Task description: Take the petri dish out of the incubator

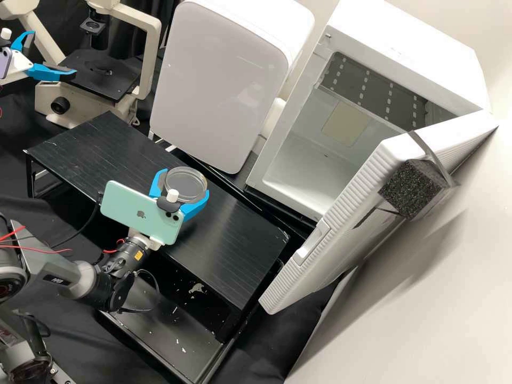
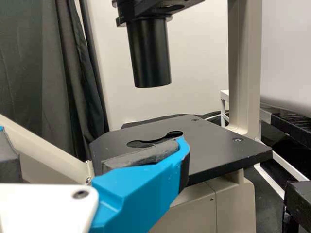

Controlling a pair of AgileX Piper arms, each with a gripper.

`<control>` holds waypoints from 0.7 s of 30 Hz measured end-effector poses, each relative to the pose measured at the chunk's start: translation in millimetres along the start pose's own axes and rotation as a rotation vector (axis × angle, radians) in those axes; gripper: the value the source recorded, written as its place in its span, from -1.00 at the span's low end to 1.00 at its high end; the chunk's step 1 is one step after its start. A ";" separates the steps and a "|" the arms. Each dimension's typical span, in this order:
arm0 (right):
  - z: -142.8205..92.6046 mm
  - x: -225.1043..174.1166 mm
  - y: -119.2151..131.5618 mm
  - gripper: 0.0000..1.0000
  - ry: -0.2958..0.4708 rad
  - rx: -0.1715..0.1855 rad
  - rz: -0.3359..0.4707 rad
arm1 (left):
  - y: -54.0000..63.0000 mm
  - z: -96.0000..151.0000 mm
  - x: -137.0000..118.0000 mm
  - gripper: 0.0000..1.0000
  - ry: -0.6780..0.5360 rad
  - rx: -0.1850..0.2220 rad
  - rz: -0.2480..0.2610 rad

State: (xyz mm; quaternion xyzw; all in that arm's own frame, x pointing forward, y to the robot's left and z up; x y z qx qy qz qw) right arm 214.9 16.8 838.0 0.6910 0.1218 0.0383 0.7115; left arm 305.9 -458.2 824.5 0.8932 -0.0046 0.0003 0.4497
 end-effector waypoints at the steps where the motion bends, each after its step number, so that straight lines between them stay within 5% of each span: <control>1: -0.9 0.5 -2.1 -1.00 0.005 -0.003 -0.009 | 0.0 0.0 0.0 1.00 0.000 0.000 0.000; 21: -0.6 -1.7 -33.8 -1.00 -0.001 0.010 -0.125 | 0.0 0.0 0.0 1.00 0.000 0.000 0.000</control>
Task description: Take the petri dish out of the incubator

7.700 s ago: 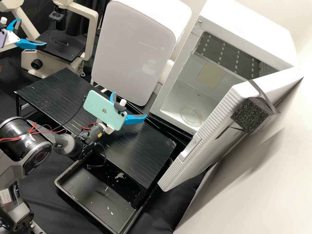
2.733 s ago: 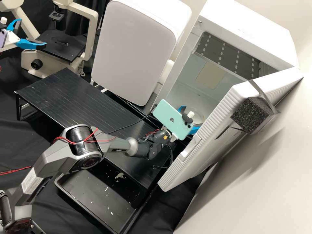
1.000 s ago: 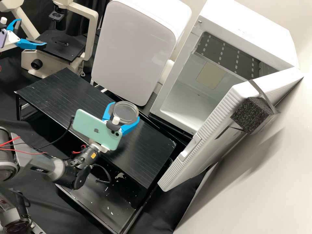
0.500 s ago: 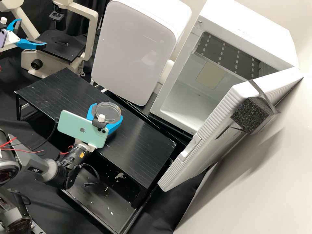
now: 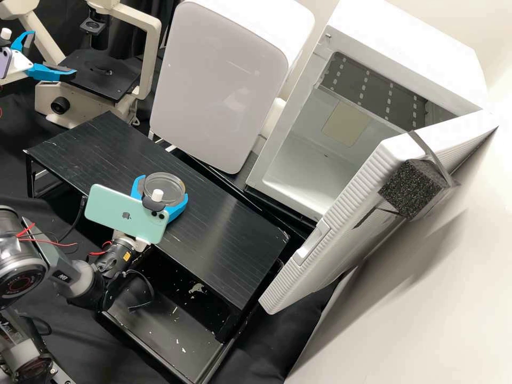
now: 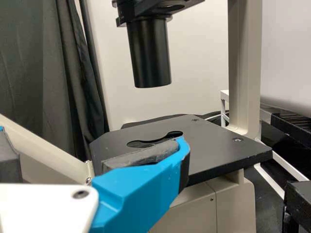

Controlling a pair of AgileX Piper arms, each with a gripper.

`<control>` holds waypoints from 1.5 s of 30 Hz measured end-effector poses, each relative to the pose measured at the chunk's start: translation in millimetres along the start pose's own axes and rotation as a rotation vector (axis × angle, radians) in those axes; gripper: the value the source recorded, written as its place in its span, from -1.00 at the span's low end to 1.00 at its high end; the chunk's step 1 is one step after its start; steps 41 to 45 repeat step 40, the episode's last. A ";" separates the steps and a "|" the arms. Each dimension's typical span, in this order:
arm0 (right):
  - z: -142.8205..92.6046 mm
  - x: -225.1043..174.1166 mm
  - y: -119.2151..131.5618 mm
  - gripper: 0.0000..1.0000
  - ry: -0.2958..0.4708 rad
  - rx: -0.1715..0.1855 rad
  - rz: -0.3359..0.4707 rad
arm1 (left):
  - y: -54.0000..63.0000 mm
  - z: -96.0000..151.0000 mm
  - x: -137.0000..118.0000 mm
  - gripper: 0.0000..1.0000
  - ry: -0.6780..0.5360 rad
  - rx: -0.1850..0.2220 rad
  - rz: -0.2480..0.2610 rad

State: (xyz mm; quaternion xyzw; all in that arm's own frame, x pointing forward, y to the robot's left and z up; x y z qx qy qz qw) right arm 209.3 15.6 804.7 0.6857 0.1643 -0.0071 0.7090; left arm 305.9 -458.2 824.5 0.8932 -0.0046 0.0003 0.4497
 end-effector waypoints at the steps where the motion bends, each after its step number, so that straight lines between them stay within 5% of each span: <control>1: 0.1 0.2 0.1 1.00 0.001 -0.001 0.005 | 0.0 0.0 0.0 1.00 0.000 0.000 0.000; 20: -3.7 -1.0 0.0 1.00 0.020 -0.038 0.016 | 0.0 0.0 0.0 1.00 0.000 0.000 0.000; 28: -16.0 -15.7 8.1 1.00 0.035 -0.063 0.103 | 0.0 0.0 0.0 1.00 0.000 0.000 0.000; 36: -21.3 -34.4 19.9 1.00 -0.052 0.049 0.365 | 0.0 0.0 0.0 1.00 0.000 0.000 0.000; 45: -23.0 -33.8 19.0 1.00 -0.047 0.065 0.372 | 0.0 0.0 0.0 1.00 0.000 0.000 0.000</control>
